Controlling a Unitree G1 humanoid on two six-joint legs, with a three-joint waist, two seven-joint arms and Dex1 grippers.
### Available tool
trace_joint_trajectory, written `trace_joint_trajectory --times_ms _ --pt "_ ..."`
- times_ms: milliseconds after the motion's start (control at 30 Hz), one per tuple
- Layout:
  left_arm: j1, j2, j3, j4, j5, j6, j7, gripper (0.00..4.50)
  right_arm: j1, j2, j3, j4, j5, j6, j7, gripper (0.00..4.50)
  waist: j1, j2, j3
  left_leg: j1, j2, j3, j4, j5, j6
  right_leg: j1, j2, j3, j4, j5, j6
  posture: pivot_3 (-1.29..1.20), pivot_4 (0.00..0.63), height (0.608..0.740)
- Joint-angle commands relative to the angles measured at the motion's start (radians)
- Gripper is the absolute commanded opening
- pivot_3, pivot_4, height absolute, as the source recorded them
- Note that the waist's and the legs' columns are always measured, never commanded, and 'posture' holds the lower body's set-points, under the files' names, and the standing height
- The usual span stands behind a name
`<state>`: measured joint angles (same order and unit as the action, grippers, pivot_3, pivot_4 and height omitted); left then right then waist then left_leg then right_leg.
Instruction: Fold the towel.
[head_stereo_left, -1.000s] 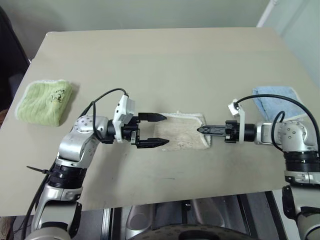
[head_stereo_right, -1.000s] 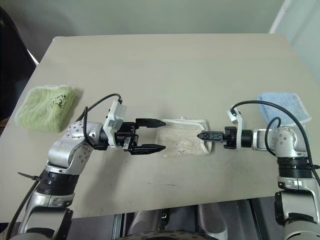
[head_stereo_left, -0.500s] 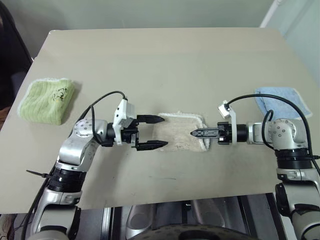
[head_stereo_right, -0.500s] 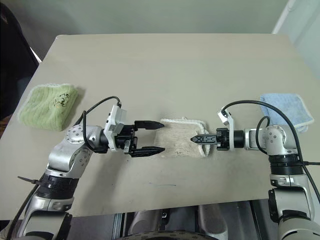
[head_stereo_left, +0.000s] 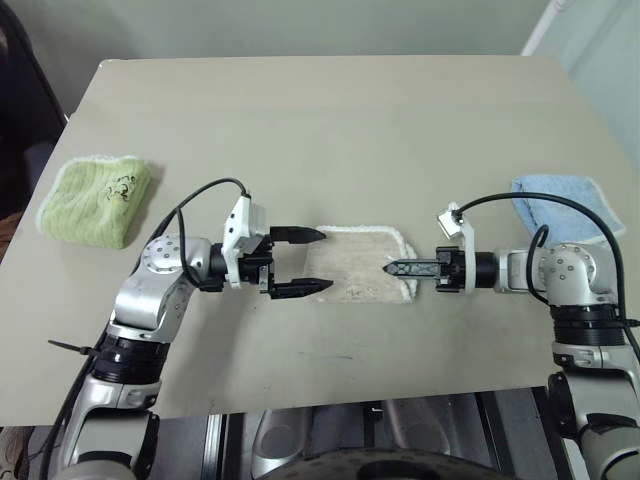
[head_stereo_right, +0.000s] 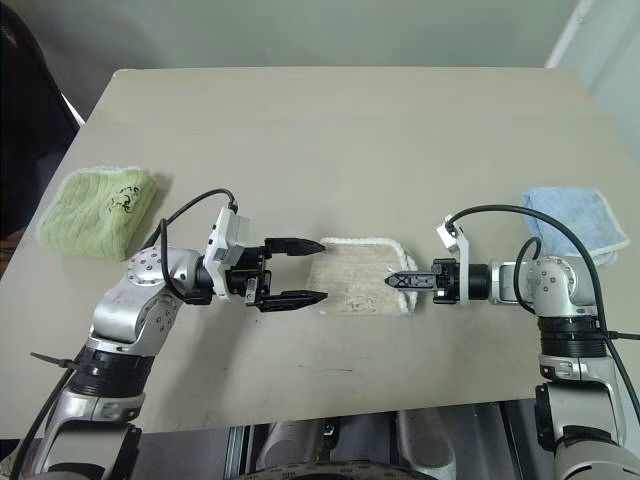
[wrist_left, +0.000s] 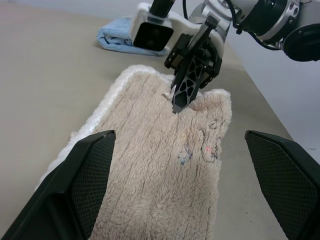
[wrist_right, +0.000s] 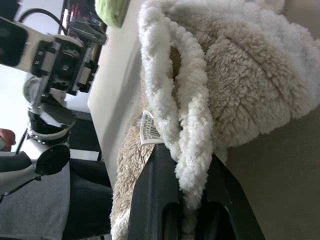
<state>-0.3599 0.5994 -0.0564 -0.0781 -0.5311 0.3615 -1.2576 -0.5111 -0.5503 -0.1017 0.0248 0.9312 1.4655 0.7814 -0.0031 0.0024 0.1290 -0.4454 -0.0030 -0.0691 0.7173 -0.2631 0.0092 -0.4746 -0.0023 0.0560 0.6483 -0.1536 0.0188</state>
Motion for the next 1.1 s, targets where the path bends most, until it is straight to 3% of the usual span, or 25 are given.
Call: trace_joint_trajectory --times_ms 33,367,600,833,1100 --pt "-0.037 -0.009 0.02 -0.019 -0.039 0.031 0.009 4.5 -0.004 -0.01 -0.118 -0.078 0.068 0.037 -0.033 0.03 0.002 0.0 0.0 0.0 0.0 0.0 0.0 0.0 0.0 0.0 0.0 0.0 0.0 0.0 0.0 0.0 0.15 0.703" --pt "-0.097 -0.029 -0.007 -0.009 -0.058 0.089 -0.003 4.5 -0.025 -0.035 -0.566 -0.156 0.154 0.101 -0.274 0.03 0.008 0.0 0.0 0.0 0.0 0.0 0.0 0.0 0.001 0.0 0.0 0.0 0.0 0.0 0.0 0.0 0.15 0.703" --pt "-0.126 -0.07 -0.047 0.026 -0.043 0.078 -0.013 4.5 -0.075 0.069 -0.849 -0.179 0.167 0.024 -0.582 0.03 0.007 0.0 0.0 0.001 0.0 0.0 0.0 0.0 0.001 0.0 0.0 0.0 0.0 0.0 0.001 0.0 0.15 0.703" --pt "-0.133 -0.104 -0.06 0.059 -0.025 0.05 -0.021 4.5 -0.042 0.191 -0.992 -0.275 0.239 -0.2 -0.828 0.03 0.008 0.002 0.001 0.001 0.0 0.0 0.0 -0.001 0.003 0.0 -0.001 0.0 0.0 0.0 0.002 0.0 0.15 0.703" --pt "-0.136 -0.114 -0.069 0.068 -0.01 0.043 -0.02 4.5 0.041 0.153 -0.977 -0.214 0.268 -0.387 -0.97 0.03 0.01 0.002 0.001 0.001 -0.001 0.0 0.0 -0.001 0.003 0.001 -0.002 0.001 0.0 0.002 0.009 0.0 0.15 0.703"
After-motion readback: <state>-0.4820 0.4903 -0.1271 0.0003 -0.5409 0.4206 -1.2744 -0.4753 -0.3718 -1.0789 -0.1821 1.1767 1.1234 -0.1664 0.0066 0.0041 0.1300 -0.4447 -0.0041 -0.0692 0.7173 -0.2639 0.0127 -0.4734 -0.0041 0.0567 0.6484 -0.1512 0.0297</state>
